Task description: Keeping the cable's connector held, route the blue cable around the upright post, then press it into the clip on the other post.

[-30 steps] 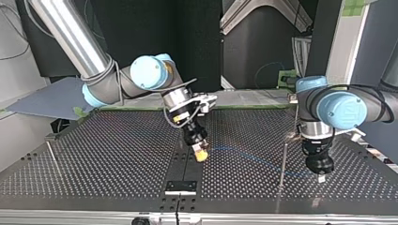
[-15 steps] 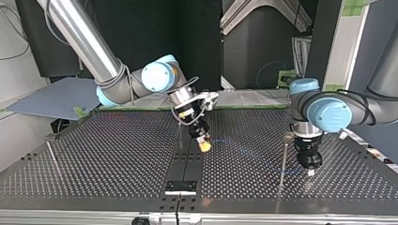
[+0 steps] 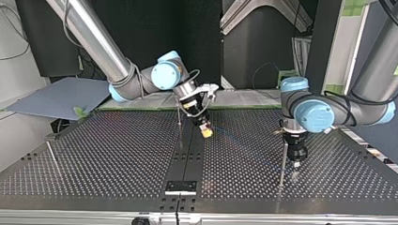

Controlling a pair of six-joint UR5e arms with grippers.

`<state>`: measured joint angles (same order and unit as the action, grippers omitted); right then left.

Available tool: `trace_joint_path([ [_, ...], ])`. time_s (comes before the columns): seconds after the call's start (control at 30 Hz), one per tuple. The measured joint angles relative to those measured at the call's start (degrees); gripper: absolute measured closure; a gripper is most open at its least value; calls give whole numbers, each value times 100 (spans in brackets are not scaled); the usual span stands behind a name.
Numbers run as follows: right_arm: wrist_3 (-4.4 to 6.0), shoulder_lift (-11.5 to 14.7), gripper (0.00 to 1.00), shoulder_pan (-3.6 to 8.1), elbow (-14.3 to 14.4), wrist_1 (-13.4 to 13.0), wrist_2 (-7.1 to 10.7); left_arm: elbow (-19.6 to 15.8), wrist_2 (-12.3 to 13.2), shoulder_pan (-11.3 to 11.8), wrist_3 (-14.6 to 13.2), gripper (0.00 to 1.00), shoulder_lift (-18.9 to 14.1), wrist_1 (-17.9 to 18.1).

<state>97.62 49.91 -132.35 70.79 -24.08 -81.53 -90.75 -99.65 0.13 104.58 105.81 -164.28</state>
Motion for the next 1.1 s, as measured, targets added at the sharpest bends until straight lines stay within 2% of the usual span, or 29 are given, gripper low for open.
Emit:
trace_joint_path([
  [0.13, -35, -94, 100, -7, 65, -4, -11, 0, -81, -36, 201, 100, 2, -10],
  [0.4, -100, -294, 100, -31, 232, -24, -70, 0, -326, -110, 316, 98, 3, -85],
  [0.43, -105, -304, 100, -36, 240, -25, -71, 0, -329, -123, 315, 90, 3, -86],
  [0.47, -111, -320, 100, -42, 248, -27, -72, -1, -328, -134, 312, 78, 1, -87],
  [0.5, -116, -331, 100, -46, 251, -27, -74, -1, -325, -143, 308, 78, 0, -90],
  [0.53, -121, -342, 100, -50, 253, -27, -75, 0, -313, -157, 300, 68, 0, -92],
  [0.57, -126, -361, 100, -55, 255, -27, -75, 1, -297, -168, 293, 54, 0, -95],
  [0.6, -129, -375, 100, -58, 255, -29, -76, 0, -282, -178, 286, 54, 0, -104],
  [0.67, -135, -417, 100, -63, 255, -32, -81, -1, -260, -196, 282, 37, 0, -153],
  [0.7, -139, -438, 100, -66, 256, -33, -84, -1, -256, -202, 278, 37, 1, -181],
  [0.73, -143, -460, 100, -68, 256, -34, -88, -1, -253, -208, 277, 22, 2, -223],
  [0.77, -149, -492, 100, -71, 256, -35, -98, -1, -251, -211, 279, 16, 2, -256],
  [0.8, -154, -518, 100, -74, 257, -35, -107, -1, -248, -212, 281, 16, 2, -284],
  [0.87, -170, -587, 100, -80, 257, -36, -142, -1, -236, -213, 290, 1, 3, -325],
  [1.1, -232, -831, 100, -114, 257, -39, -309, -1, -168, -211, 370, 1, 39, -387],
])
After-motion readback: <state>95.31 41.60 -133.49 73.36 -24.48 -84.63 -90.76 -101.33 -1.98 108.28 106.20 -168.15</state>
